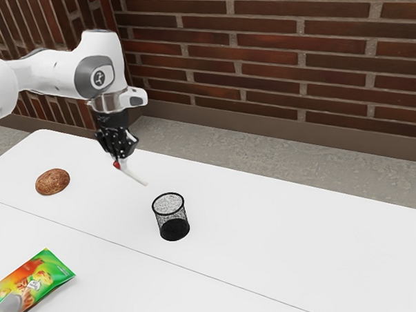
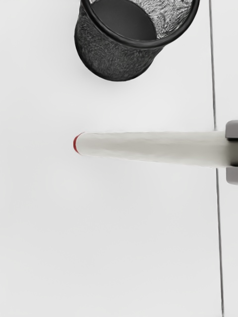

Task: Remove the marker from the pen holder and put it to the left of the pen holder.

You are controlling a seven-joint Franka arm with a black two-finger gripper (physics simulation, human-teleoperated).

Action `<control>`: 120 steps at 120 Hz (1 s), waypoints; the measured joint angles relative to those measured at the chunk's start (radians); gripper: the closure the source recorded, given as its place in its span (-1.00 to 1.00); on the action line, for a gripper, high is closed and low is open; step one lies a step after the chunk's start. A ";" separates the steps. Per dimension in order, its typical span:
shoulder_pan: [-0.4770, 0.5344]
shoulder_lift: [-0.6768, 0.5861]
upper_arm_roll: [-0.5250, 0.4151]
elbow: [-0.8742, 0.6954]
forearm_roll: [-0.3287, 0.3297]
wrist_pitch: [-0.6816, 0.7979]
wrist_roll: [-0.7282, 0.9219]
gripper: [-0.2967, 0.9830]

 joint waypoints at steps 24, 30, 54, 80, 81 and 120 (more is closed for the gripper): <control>0.005 0.163 -0.005 0.135 -0.025 0.058 0.043 0.69; 0.008 0.196 -0.005 0.150 -0.045 0.071 0.055 0.69; 0.035 0.238 -0.003 0.174 -0.086 0.110 0.106 0.43; 0.055 -0.002 -0.014 0.142 -0.053 0.083 0.157 -0.17; 0.054 -0.019 -0.015 0.140 -0.052 0.078 0.160 -0.19; -0.053 -0.214 -0.162 0.151 -0.028 -0.177 0.245 -0.46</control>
